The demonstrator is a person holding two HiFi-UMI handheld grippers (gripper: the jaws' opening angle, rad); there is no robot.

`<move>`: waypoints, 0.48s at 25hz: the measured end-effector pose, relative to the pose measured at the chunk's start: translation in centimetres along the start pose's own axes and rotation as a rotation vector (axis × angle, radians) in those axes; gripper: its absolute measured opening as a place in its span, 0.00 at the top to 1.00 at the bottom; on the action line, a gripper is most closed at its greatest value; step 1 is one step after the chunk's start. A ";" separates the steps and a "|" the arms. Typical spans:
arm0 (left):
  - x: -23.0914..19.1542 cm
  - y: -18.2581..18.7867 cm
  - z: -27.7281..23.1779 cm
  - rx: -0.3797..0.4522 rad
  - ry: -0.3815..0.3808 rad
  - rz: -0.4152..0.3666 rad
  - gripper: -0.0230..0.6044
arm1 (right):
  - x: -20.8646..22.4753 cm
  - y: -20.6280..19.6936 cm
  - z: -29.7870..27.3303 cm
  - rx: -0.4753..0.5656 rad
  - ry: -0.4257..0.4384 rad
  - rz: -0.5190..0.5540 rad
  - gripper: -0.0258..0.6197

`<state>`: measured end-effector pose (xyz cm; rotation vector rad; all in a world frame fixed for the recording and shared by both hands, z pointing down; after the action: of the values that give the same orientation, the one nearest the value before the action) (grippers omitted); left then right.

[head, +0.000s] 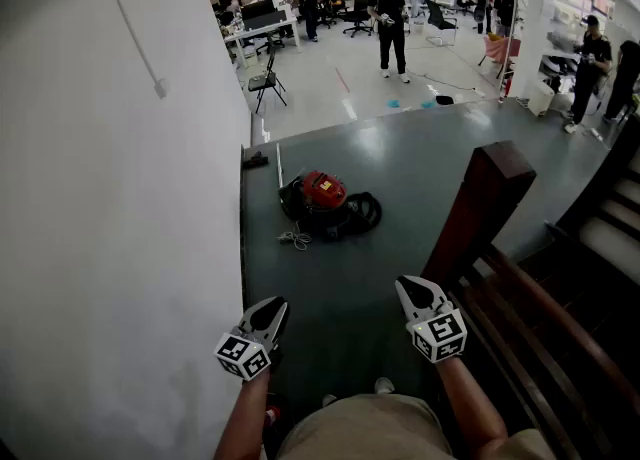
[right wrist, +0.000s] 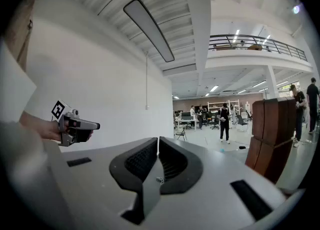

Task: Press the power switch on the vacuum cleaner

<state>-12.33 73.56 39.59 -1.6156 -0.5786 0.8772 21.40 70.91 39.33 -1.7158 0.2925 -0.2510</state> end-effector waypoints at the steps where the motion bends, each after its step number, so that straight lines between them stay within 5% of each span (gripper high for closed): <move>1: 0.2 -0.1 -0.4 -0.001 -0.001 0.001 0.89 | 0.3 -0.2 0.1 -0.001 0.001 -0.001 0.94; 12: 2.6 -0.6 -5.1 -0.016 -0.004 -0.002 0.89 | 5.1 -0.6 1.2 0.015 0.058 -0.083 0.93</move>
<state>-6.62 72.61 39.94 -1.6279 -0.5913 0.8772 26.65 70.40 39.73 -1.7103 0.2615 -0.3635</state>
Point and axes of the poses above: the fingertips, and each gripper's own axes: z backward along the fingers, x to its right, y out of its top, the point moved 7 cm from there along z, backward along the fingers, and after that the axes turned 15 degrees about -y, right-handed, at the moved point
